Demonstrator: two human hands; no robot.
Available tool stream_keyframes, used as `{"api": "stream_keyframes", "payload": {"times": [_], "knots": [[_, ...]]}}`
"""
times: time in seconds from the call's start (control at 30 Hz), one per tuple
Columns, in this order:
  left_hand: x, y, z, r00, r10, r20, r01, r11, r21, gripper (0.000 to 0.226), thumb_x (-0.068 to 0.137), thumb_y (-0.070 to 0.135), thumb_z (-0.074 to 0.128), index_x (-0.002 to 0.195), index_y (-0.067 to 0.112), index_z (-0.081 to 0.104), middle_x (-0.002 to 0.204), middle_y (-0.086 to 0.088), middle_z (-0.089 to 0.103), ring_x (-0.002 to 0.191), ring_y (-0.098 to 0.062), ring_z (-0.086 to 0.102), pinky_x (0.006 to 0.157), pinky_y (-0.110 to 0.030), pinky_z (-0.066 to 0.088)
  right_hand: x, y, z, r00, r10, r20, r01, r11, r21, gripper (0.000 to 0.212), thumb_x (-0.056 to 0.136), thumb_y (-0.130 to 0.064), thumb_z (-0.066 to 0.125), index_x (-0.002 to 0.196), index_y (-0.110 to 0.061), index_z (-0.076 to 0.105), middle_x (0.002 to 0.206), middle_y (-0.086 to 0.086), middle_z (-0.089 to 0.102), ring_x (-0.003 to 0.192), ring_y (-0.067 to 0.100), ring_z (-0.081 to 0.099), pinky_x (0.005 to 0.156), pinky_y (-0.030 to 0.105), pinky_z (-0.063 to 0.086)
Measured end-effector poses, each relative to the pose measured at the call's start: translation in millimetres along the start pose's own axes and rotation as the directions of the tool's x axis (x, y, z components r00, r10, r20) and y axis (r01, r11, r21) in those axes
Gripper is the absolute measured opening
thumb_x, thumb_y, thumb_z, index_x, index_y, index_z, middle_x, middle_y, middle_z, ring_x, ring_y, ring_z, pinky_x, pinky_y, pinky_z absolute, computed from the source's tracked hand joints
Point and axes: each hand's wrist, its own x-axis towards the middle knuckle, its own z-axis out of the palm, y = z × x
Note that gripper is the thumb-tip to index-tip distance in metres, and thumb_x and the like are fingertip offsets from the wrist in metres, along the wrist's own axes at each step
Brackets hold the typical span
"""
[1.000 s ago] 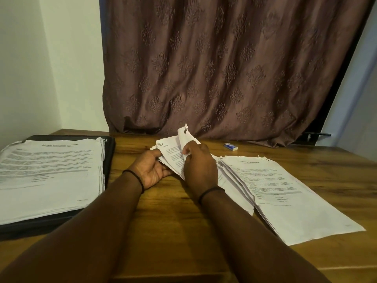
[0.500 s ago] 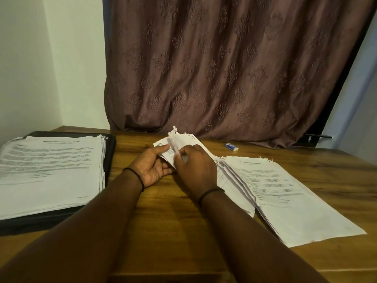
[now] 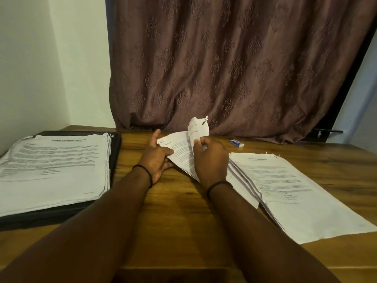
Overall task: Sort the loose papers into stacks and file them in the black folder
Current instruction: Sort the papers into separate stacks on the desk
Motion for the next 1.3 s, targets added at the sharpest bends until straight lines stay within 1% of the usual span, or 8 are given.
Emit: {"api": "stream_keyframes", "payload": {"times": [0.23, 0.4, 0.6, 0.8, 0.97, 1.07, 1.2, 1.3], "knots": [[7, -2, -6, 0.965, 0.237, -0.116, -0.186, 0.922, 0.338, 0.084, 0.086, -0.013, 0.058, 0.149, 0.035, 0.029, 0.132, -0.002, 0.055, 0.103, -0.021, 0.064, 0.084, -0.047, 0.058, 1, 5, 6, 1.000, 0.013, -0.022, -0.010, 0.994, 0.106, 0.025, 0.097, -0.027, 0.056, 0.082, -0.013, 0.071, 0.085, 0.000, 0.068, 0.078, 0.011, 0.055, 0.068, 0.021, 0.033], [8, 0, -6, 0.785, 0.607, -0.121, -0.212, 0.447, 0.869, 0.024, 0.091, 0.025, 0.055, 0.091, 0.008, 0.072, 0.090, -0.009, 0.070, 0.080, -0.022, 0.060, 0.080, -0.036, 0.053, 2, 0, 6, 0.999, 0.039, -0.037, -0.032, 0.986, 0.166, 0.026, 0.100, -0.027, 0.052, 0.093, -0.012, 0.073, 0.094, 0.002, 0.070, 0.083, 0.011, 0.058, 0.066, 0.016, 0.037], [-10, 5, 27, 0.974, 0.228, 0.006, -0.183, 0.767, 0.615, 0.085, 0.078, 0.082, 0.035, 0.085, 0.006, 0.072, 0.082, -0.008, 0.073, 0.082, -0.027, 0.068, 0.082, -0.046, 0.056, -1, -5, 3, 0.994, 0.082, 0.070, -0.100, 0.943, 0.318, 0.027, 0.100, -0.021, 0.053, 0.098, -0.005, 0.075, 0.097, 0.000, 0.072, 0.084, 0.010, 0.058, 0.077, 0.020, 0.047], [-13, 6, 28, 0.998, -0.015, -0.055, 0.033, 0.941, 0.336, 0.030, 0.103, 0.016, 0.043, 0.128, 0.006, 0.057, 0.115, -0.014, 0.069, 0.090, -0.029, 0.070, 0.057, -0.036, 0.061, -4, 1, 1, 0.992, -0.103, 0.073, 0.098, 0.992, 0.079, 0.032, 0.090, -0.002, 0.055, 0.116, -0.011, 0.072, 0.118, 0.004, 0.071, 0.107, 0.016, 0.064, 0.097, 0.022, 0.045], [-3, 15, 19, 0.969, 0.155, -0.192, -0.074, 0.926, 0.371, 0.019, 0.097, 0.013, 0.049, 0.097, 0.008, 0.068, 0.108, -0.016, 0.071, 0.091, -0.033, 0.070, 0.081, -0.051, 0.058, -5, -1, 0, 0.903, -0.428, 0.031, 0.426, 0.885, -0.188, 0.022, 0.081, 0.005, 0.065, 0.097, -0.005, 0.076, 0.095, 0.014, 0.074, 0.084, 0.029, 0.068, 0.082, 0.037, 0.056], [-4, 44, 15, 0.910, 0.289, -0.296, -0.111, 0.859, 0.500, 0.022, 0.094, 0.012, 0.052, 0.098, -0.001, 0.069, 0.106, -0.016, 0.069, 0.096, -0.035, 0.065, 0.084, -0.038, 0.053, -7, 0, 4, 0.868, -0.482, 0.118, 0.495, 0.829, -0.262, 0.026, 0.074, 0.011, 0.062, 0.090, -0.005, 0.074, 0.088, 0.014, 0.072, 0.079, 0.032, 0.065, 0.072, 0.041, 0.058], [-23, 87, 16, 0.726, 0.582, -0.367, -0.220, 0.702, 0.678, 0.032, 0.100, 0.015, 0.043, 0.103, -0.009, 0.064, 0.102, -0.020, 0.064, 0.095, -0.033, 0.058, 0.072, -0.031, 0.036, -6, 2, 8, 0.889, -0.314, 0.334, 0.400, 0.887, -0.230, 0.033, 0.091, -0.002, 0.051, 0.112, -0.015, 0.072, 0.110, 0.006, 0.071, 0.101, 0.024, 0.062, 0.091, 0.035, 0.050], [-38, 101, 19, 0.601, 0.744, -0.292, -0.310, 0.554, 0.773, 0.039, 0.103, 0.028, 0.040, 0.111, -0.004, 0.062, 0.111, -0.021, 0.065, 0.101, -0.035, 0.061, 0.084, -0.035, 0.044, -10, 0, 6, 0.924, -0.313, 0.218, 0.342, 0.933, -0.110, 0.019, 0.090, -0.009, 0.056, 0.096, -0.019, 0.072, 0.097, 0.001, 0.071, 0.089, 0.017, 0.062, 0.079, 0.031, 0.052]]}}
